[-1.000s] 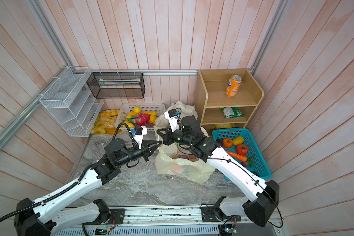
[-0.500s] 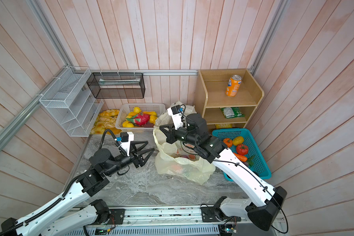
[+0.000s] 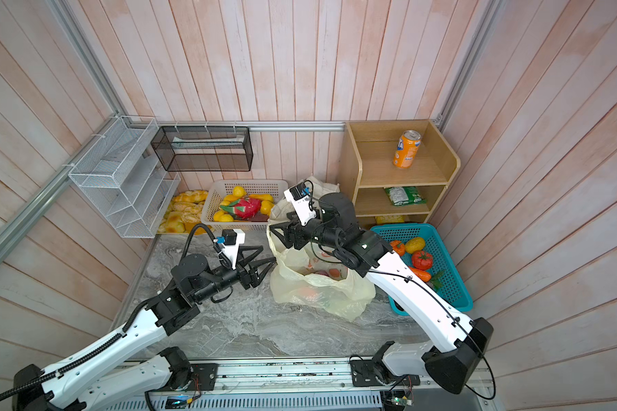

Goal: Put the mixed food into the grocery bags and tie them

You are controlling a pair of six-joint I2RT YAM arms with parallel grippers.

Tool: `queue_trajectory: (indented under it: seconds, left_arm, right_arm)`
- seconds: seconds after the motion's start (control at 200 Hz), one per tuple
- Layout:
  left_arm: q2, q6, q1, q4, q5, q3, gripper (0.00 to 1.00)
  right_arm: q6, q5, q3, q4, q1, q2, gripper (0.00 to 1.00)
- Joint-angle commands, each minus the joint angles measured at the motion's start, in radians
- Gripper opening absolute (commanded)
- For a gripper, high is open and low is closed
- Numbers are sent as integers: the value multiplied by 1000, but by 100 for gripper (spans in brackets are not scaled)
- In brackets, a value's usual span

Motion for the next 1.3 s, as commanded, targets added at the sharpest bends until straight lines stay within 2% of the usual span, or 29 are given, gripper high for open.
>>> queue_trajectory:
  seconds: [0.0,0.115,0.195,0.305,0.425,0.74,0.885,1.135,1.295]
  left_arm:
    - [48,6,-3,71,5,46,72]
    - [101,-1,-5,104,9,70,55]
    - [130,-2,-6,122,13,84,37]
    - [145,3,-6,142,41,92,13]
    - [142,8,-8,164,97,88,0]
    - [141,29,-9,172,281,93,0]
    - [146,37,-9,143,296,102,0]
    - [156,60,-9,124,288,106,0]
    - [159,77,-9,105,286,112,0]
  right_arm:
    - [-17,-36,36,-2,-10,17,71]
    - [-11,-72,37,14,-24,20,71]
    - [-17,-108,34,22,-44,19,71]
    - [-21,-212,16,52,-106,3,72]
    - [-20,-329,-17,95,-169,-16,74]
    - [-44,-483,-51,120,-182,2,82]
    - [-18,-474,-78,119,-181,-11,82]
    - [90,-455,-149,137,-140,-90,63]
    - [121,-475,-165,147,-106,-84,61]
